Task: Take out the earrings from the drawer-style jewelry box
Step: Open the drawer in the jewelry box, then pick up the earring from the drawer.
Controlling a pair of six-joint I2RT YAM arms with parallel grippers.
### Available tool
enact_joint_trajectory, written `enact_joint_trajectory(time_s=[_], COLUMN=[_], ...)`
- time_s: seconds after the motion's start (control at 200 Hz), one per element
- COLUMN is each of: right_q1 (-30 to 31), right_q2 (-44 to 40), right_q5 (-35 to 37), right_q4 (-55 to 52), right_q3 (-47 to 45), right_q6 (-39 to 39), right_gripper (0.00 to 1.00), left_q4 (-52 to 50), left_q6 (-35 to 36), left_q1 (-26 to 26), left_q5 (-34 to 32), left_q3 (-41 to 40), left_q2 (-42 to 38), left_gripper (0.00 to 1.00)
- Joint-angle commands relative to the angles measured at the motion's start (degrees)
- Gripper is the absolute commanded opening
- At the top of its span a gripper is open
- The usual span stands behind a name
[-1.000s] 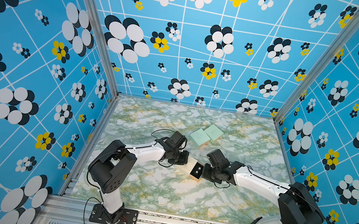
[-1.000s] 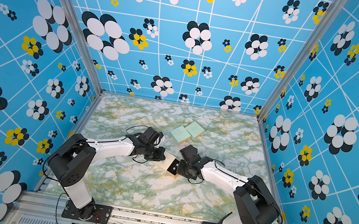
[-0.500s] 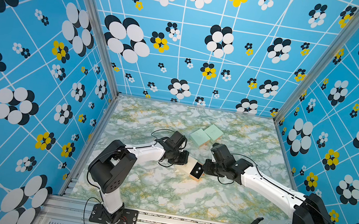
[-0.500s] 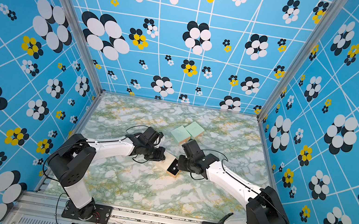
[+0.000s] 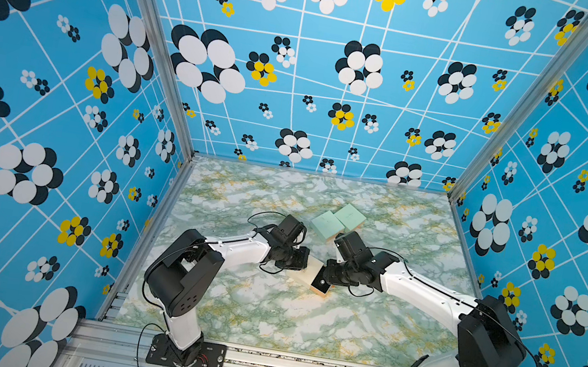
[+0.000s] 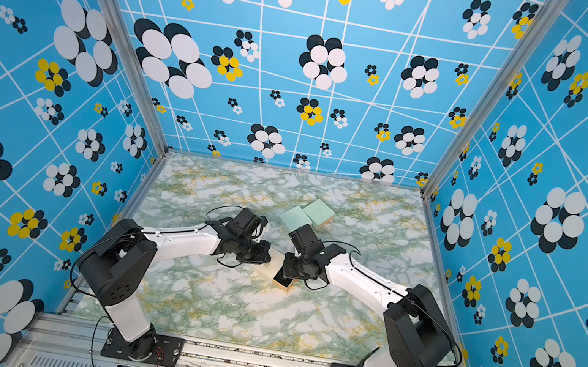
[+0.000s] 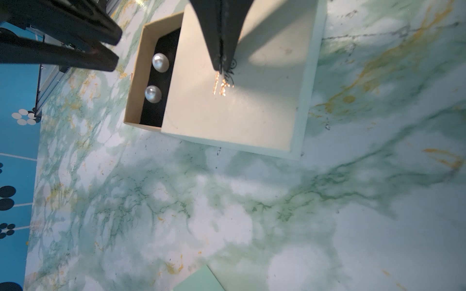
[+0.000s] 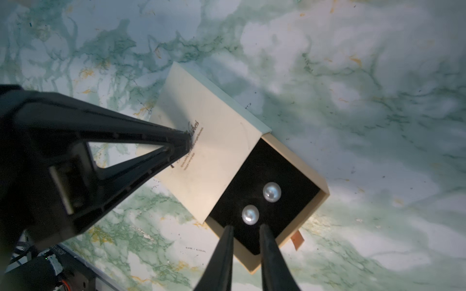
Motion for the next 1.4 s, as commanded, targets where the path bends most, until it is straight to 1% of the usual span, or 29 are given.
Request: enact_joint_trajectory(time_s=[0.0, 0.315, 0.65, 1.394], right_q1=[0.9, 1.1, 1.7, 2.0], right_q2=[1.5, 3.2, 5.2, 6.5], right_q5=[-0.8, 0.8, 0.6, 0.9], right_q4=[0.5, 0.4, 0.7, 1.6], right_q3=[-0.8, -0.8, 0.3, 0.1], right_q6=[0.9, 1.6, 2.0, 2.4], right_gripper=[0.23, 0.23, 0.26, 0.26], left_q4=[-7.8, -7.5, -7.2, -8.1], left_q6=[1.2, 0.8, 0.5, 0.7], left_q1=[1.0, 0.6, 0.5, 0.5], left_q5=[-5.6, -5.7, -5.9, -6.2], left_q3=[-1.9, -2.5, -3.0, -2.9], left_q2=[3.0, 2.7, 2.4, 2.0], left_gripper=[0.0, 0.0, 0.0, 0.0])
